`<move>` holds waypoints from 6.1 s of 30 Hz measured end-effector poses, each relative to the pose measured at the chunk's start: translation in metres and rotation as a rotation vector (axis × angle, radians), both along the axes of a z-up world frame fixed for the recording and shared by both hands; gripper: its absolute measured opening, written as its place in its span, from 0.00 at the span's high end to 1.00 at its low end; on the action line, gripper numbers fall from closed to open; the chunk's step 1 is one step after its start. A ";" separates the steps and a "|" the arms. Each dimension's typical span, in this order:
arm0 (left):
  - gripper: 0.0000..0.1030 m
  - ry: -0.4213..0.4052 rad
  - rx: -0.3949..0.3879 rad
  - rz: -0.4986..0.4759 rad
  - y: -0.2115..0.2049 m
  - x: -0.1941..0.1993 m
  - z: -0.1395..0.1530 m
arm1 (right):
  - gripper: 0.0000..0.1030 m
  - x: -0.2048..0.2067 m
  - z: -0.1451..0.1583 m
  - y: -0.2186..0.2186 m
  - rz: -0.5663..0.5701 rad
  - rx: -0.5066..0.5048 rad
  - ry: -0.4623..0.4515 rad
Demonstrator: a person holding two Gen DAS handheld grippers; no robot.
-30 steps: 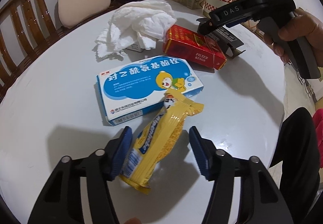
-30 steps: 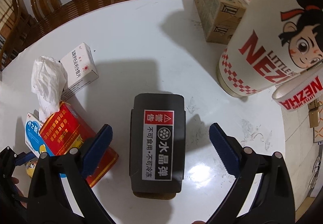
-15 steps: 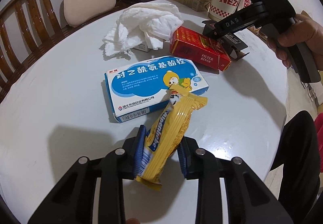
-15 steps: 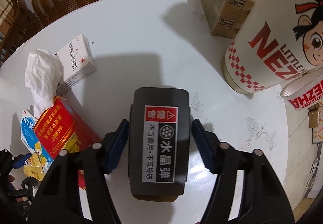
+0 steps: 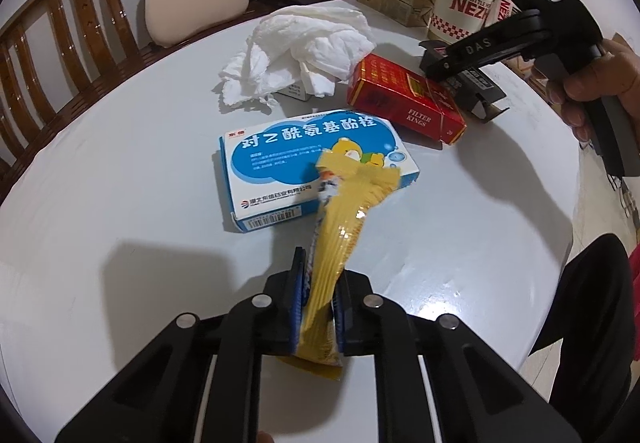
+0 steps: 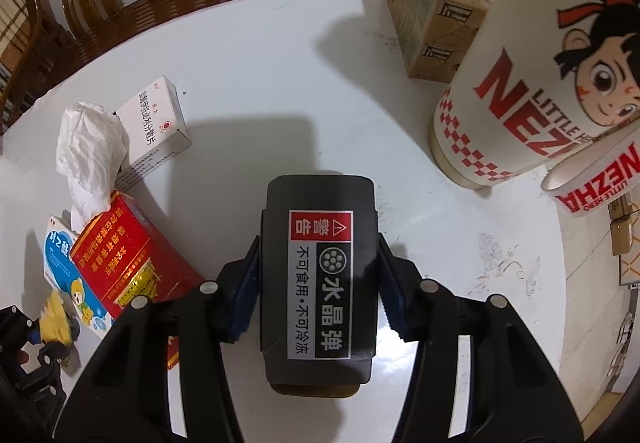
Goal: Collect trash
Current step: 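Close the left tool on the yellow snack wrapper while the right tool grasps the black case, then carry the yellow wrapper and black case down to the white plastic bag, then open the right tool to drop the black case into the bag while the left tool lowers the wrapper in, then raise both open tools from the bag toward the table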
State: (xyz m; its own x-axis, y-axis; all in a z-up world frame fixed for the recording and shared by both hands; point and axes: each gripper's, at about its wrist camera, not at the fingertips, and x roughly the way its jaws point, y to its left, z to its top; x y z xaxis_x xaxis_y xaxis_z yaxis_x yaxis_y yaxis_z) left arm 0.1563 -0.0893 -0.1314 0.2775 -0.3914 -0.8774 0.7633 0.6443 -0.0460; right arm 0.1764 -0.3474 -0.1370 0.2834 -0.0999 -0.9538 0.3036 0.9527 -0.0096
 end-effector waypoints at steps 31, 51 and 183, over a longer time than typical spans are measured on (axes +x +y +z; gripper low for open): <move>0.90 -0.116 -0.081 0.085 0.005 -0.076 0.084 | 0.50 -0.102 0.115 0.044 0.244 0.019 -0.225; 0.90 -0.105 -0.104 -0.017 0.005 -0.226 0.085 | 0.50 -0.255 0.121 0.087 0.419 0.072 -0.259; 0.08 -0.046 -0.003 0.194 0.027 -0.241 0.002 | 0.20 -0.301 0.040 0.105 0.345 0.123 -0.095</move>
State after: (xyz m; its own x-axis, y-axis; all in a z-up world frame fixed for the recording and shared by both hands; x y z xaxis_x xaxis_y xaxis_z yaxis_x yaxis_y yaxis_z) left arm -0.0852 -0.0627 -0.1293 0.3878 -0.3291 -0.8610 0.6260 0.7797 -0.0161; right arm -0.1243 -0.2425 -0.0967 0.3679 0.1300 -0.9207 -0.0408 0.9915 0.1237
